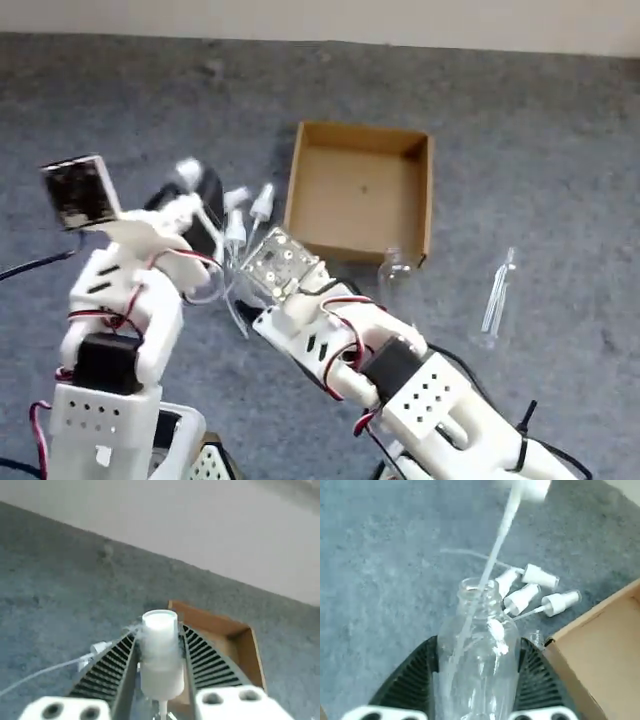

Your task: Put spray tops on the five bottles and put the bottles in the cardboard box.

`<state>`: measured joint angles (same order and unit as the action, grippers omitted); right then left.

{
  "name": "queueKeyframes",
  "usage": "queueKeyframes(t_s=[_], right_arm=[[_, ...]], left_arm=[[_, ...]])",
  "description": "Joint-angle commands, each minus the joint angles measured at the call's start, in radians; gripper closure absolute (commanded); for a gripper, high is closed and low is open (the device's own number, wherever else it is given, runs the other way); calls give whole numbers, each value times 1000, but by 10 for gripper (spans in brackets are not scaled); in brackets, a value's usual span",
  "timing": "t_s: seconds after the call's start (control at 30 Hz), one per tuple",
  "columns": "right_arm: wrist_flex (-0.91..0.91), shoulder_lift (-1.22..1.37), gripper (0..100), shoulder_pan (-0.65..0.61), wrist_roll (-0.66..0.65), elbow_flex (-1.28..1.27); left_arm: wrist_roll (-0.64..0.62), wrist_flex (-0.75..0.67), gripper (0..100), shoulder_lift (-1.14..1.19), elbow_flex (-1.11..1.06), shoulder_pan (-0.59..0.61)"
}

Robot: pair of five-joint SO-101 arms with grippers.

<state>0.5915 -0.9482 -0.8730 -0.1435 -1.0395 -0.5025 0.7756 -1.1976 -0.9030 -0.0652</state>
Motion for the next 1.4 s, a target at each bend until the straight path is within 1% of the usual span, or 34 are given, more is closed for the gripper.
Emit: queueKeyframes(t_s=[0.0, 0.07, 0.17, 0.27, 0.53, 0.67, 0.8, 0.87, 1.0, 1.1, 1.17, 1.23, 1.37], right_arm=[[-73, -36, 995, 65, 55, 10], [-81, -36, 995, 85, 60, 12], [-81, -36, 995, 84, 60, 12], [-81, -36, 995, 81, 60, 12], [-82, -38, 995, 87, 60, 12], [-85, -31, 995, 87, 60, 12], [-163, -30, 995, 87, 60, 10], [-170, -30, 995, 87, 60, 5], [-171, -36, 995, 87, 60, 5], [-173, -36, 995, 87, 60, 5], [-173, -36, 995, 94, 60, 7], [-173, -36, 995, 116, 60, 5], [-173, -28, 995, 162, 60, 8]], left_arm=[[23, 58, 996, -10, -10, -114], [80, 52, 996, -10, -25, -136], [124, 52, 996, -10, -70, -170], [130, 52, 996, -10, -108, -163], [132, 58, 992, -12, -124, -162], [132, 58, 992, -54, -125, -136], [130, 101, 991, -134, -127, -142], [130, 100, 964, -159, -151, -143], [132, 61, 871, -170, -209, -143], [135, 57, 867, -179, -208, -136], [173, 57, 864, -179, -196, -136], [199, 57, 864, -179, -179, -136], [203, 68, 862, -179, -145, -131]])
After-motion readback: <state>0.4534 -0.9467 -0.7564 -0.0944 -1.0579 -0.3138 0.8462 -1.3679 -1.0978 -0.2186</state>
